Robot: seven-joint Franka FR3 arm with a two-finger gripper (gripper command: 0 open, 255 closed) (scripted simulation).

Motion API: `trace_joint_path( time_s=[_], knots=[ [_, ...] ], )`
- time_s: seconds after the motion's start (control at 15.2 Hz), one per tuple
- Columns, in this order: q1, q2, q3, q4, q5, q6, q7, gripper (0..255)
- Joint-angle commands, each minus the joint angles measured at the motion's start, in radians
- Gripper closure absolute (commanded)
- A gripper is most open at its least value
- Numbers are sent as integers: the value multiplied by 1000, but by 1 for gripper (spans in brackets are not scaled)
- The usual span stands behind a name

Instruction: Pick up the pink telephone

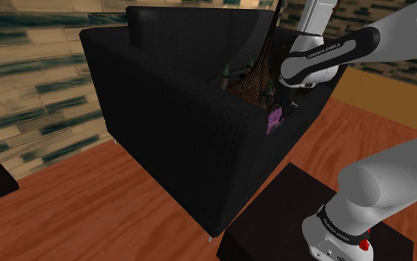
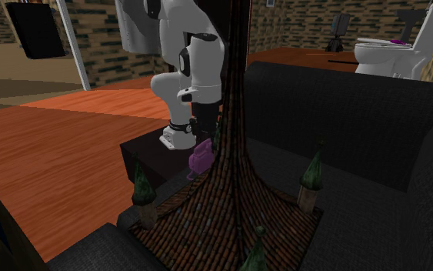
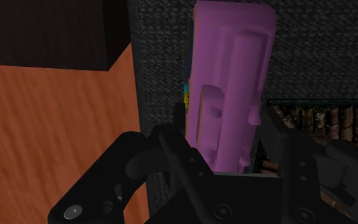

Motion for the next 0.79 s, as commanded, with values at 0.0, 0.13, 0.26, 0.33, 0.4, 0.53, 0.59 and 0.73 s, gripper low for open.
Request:
trace_joint_path(
  time_s=[0.0, 0.13, 0.26, 0.33, 0.4, 0.53, 0.59, 0.73],
  knots=[
    [-1, 18, 2, -6, 1, 4, 8, 255],
    [0, 2, 1, 8, 2, -27, 7, 255],
    [0, -14, 0, 23, 3, -57, 6, 255],
    [0, -21, 0, 31, 3, -72, 5, 255],
    [0, -28, 0, 39, 4, -87, 5, 255],
    [1, -41, -1, 56, 4, -117, 4, 255],
    [1, -47, -1, 65, 4, -132, 3, 255],
    [1, -58, -1, 83, 5, -162, 3, 255]
  ],
)
